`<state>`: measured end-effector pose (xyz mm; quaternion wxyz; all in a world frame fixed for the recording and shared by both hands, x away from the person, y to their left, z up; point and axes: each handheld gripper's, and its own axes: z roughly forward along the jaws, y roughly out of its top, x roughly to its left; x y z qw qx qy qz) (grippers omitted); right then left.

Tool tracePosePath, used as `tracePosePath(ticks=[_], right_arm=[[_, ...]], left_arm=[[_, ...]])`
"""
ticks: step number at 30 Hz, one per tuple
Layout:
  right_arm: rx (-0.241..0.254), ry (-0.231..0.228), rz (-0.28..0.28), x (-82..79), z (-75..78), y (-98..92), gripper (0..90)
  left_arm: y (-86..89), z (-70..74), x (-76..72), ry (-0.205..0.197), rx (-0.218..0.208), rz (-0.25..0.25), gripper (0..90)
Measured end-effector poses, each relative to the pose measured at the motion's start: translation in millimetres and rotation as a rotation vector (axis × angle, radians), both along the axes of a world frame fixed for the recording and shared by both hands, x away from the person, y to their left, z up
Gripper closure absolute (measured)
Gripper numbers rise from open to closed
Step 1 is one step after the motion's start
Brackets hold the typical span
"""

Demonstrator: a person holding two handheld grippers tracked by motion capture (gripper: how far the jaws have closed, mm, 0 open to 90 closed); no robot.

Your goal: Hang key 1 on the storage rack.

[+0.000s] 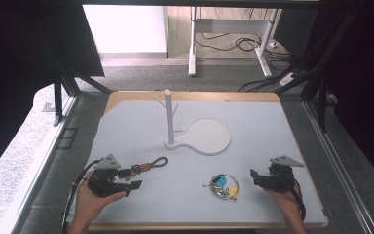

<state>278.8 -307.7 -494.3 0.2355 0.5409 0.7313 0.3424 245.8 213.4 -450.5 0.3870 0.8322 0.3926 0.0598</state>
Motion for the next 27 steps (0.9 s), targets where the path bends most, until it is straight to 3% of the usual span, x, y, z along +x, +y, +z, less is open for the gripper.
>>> tracePosePath(ticks=[9, 13, 18, 21, 22, 27], right_arm=[[0.095, -0.038, 0.029, -13.7, 9.9, -16.1, 18.9], [0.093, -0.044, 0.054, -13.9, 10.4, -19.1, 21.2], [0.122, -0.080, 0.063, -14.9, 14.9, -34.0, 25.8], [0.130, -0.074, 0.088, -15.9, 14.0, -37.3, 25.8], [0.144, -0.058, 0.124, -14.5, 15.1, -38.7, 25.8], [0.156, -0.069, 0.155, -16.0, 20.7, -38.9, 26.2]], left_arm=[[-5.9, -4.3, -0.6, 0.000, 0.008, -0.021, 37.8], [-7.5, -6.4, 0.6, -0.001, 0.008, -0.021, 37.8], [-11.2, -8.1, -0.5, 0.002, 0.015, 0.001, 37.7], [-11.4, -7.3, -0.5, 0.004, 0.012, 0.015, 37.8], [-12.1, -7.2, 0.6, 0.009, 0.009, 0.030, 37.8], [-14.9, -5.4, 2.5, 0.020, -0.001, 0.054, 37.7]])
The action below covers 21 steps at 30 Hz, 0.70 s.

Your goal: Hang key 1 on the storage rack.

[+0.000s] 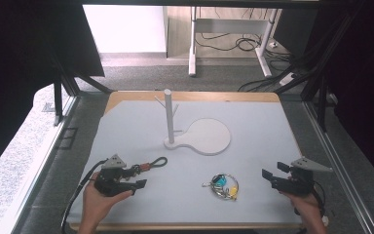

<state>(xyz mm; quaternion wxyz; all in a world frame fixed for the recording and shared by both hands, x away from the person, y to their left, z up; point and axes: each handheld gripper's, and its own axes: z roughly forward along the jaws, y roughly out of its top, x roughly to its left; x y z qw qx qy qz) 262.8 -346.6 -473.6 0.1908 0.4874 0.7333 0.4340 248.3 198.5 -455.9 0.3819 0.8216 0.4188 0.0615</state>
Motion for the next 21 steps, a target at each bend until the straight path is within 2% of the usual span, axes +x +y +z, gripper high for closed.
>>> tracePosePath(ticks=[4, 7, 10, 12, 14, 15, 17, 18, 21], right_arm=[[-0.046, 0.020, 0.006, 1.6, -4.3, 1.3, 26.1], [-0.027, 0.029, -0.009, 2.7, -5.1, 1.5, 26.8], [-0.044, 0.034, 0.001, 2.8, -5.6, 4.2, 27.5], [-0.052, 0.036, 0.003, 3.5, -6.0, 6.1, 27.6], [-0.054, 0.040, 0.006, 4.5, -7.2, 7.9, 27.6], [-0.059, 0.045, 0.008, 4.5, -8.1, 8.7, 27.6], [-0.070, 0.053, 0.012, 4.9, -10.2, 10.1, 27.6], [-0.078, 0.057, 0.014, 5.6, -11.9, 10.8, 27.6], [-0.088, 0.070, 0.012, 6.8, -15.1, 11.8, 27.6]], left_arm=[[5.3, 10.0, -8.9, -0.029, 0.032, -0.013, 37.7], [9.3, 21.5, -16.7, -0.053, 0.002, -0.033, 37.7], [12.6, 30.9, -15.7, -0.066, 0.016, -0.042, 37.7], [11.8, 35.7, -9.8, -0.068, 0.026, -0.057, 37.6], [8.6, 38.3, -2.8, -0.073, 0.056, -0.074, 37.6], [6.3, 38.7, 0.3, -0.071, 0.085, -0.087, 37.2], [-4.1, 37.3, 9.2, -0.072, 0.204, -0.108, 36.6], [-8.1, 36.5, 13.3, -0.068, 0.229, -0.127, 36.2], [-15.5, 36.5, 23.9, -0.055, 0.237, -0.162, 36.2]])
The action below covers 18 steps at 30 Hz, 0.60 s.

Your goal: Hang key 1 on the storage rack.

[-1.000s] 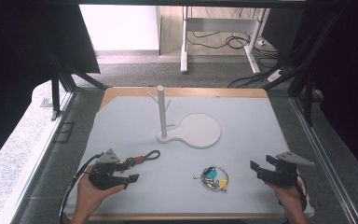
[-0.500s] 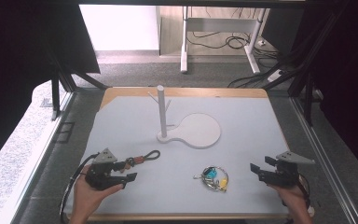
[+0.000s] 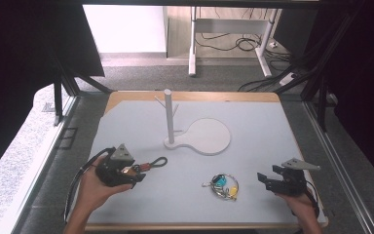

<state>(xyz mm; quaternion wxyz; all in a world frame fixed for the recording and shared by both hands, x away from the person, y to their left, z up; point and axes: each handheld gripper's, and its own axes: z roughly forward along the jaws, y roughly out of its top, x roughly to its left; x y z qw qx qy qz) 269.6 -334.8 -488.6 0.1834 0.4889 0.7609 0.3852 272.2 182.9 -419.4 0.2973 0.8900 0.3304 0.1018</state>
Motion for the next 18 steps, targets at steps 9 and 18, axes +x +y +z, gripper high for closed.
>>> tracePosePath(ticks=[9, 18], right_arm=[[-0.004, 0.001, 0.029, 0.0, -2.4, 2.1, 28.1], [0.003, -0.016, 0.058, 2.0, -1.8, 2.8, 28.6]], left_arm=[[-11.9, 4.5, 23.1, 0.027, 0.042, -0.070, 41.5], [-26.0, 20.5, 37.1, 0.057, 0.114, -0.113, 39.8]])
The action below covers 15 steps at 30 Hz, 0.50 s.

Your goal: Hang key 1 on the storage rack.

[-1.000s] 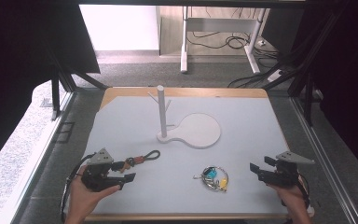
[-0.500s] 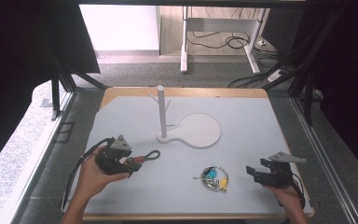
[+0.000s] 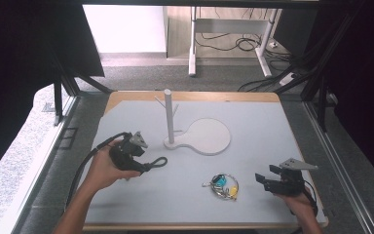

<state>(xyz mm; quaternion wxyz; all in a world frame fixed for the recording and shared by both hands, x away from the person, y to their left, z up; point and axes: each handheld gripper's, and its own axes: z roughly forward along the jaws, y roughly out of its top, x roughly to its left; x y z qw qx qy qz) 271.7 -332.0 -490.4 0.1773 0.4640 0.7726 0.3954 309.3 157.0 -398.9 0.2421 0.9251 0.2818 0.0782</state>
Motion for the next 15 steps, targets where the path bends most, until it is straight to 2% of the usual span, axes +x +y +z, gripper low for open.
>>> tracePosePath(ticks=[1, 5, 7, 10, 15], right_arm=[[-0.003, 0.002, 0.000, 0.6, -0.3, 0.3, 28.6], [-0.014, 0.011, 0.005, 1.9, -2.5, 1.4, 28.6], [-0.010, 0.008, 0.016, 1.5, -2.9, 1.4, 28.6], [-0.008, 0.002, 0.034, 0.5, -3.0, 1.9, 28.6], [-0.010, 0.010, 0.033, 1.0, -3.5, 1.5, 28.6]], left_arm=[[0.7, -0.1, 2.8, 0.006, 0.008, -0.009, 39.8], [2.2, -11.3, 11.8, 0.039, 0.025, 0.007, 39.9], [2.4, -15.2, 13.7, 0.048, 0.028, 0.003, 39.8], [1.7, -26.3, 19.0, 0.071, 0.058, -0.011, 39.4], [-1.3, -33.0, 26.1, 0.100, 0.079, -0.029, 39.4]])
